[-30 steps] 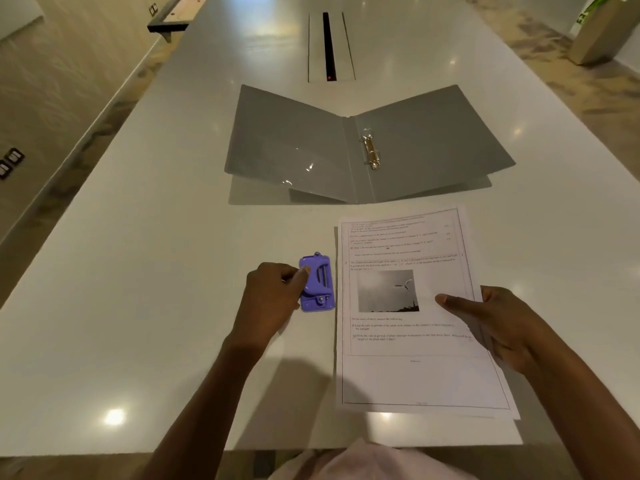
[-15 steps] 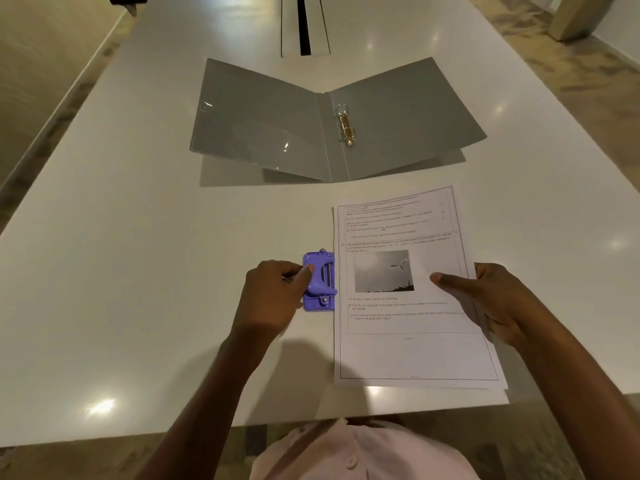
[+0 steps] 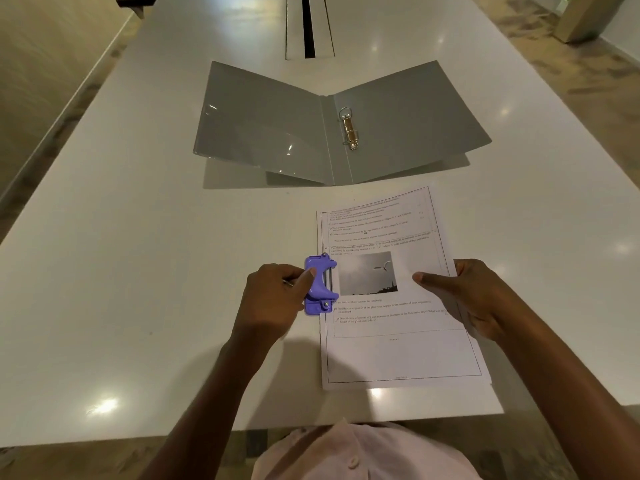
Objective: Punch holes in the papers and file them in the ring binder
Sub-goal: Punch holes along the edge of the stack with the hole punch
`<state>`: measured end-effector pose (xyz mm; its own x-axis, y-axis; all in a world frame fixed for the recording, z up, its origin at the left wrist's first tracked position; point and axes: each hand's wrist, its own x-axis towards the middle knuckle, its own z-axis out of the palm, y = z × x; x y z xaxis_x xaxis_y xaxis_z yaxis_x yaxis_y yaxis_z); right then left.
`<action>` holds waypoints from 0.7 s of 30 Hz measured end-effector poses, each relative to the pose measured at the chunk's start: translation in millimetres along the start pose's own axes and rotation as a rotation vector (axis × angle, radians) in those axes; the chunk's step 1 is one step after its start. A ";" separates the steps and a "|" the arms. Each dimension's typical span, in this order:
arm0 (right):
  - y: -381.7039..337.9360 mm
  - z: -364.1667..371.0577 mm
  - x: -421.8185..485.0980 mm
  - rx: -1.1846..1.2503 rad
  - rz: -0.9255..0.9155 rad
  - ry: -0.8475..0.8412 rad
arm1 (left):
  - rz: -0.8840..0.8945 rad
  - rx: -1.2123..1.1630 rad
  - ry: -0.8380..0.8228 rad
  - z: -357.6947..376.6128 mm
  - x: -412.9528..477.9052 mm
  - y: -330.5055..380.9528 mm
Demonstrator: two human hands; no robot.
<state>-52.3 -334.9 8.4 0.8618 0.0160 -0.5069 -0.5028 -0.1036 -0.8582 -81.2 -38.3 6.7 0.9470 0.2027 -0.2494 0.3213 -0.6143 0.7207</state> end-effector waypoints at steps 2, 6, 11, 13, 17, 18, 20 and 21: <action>1.0 0.9 0.4 -0.001 0.013 -0.013 | 0.006 -0.003 0.001 0.8 0.8 -2.1; 1.2 1.3 2.2 0.013 0.062 -0.015 | 0.008 0.006 0.005 0.9 1.8 -2.0; -1.0 1.8 3.2 0.049 0.071 -0.036 | 0.001 -0.025 0.002 -0.8 0.2 -0.9; -3.7 1.3 3.0 0.029 0.050 -0.024 | 0.001 -0.040 -0.006 -0.9 0.0 -0.5; -3.5 2.1 3.7 0.004 0.055 -0.016 | 0.022 0.021 -0.001 0.4 0.7 -1.1; -3.5 2.1 4.1 0.012 0.059 -0.015 | 0.026 0.033 0.002 0.6 0.7 -1.1; -5.2 2.9 2.8 -0.008 0.062 -0.017 | 0.026 0.047 0.004 0.9 0.7 -0.5; -5.6 3.1 2.3 -0.012 0.060 -0.017 | 0.026 0.049 0.003 0.7 0.4 -0.2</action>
<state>-47.7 -331.2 11.8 0.8289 0.0263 -0.5588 -0.5526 -0.1163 -0.8253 -80.9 -38.6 6.0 0.9550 0.1882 -0.2294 0.2960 -0.6558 0.6945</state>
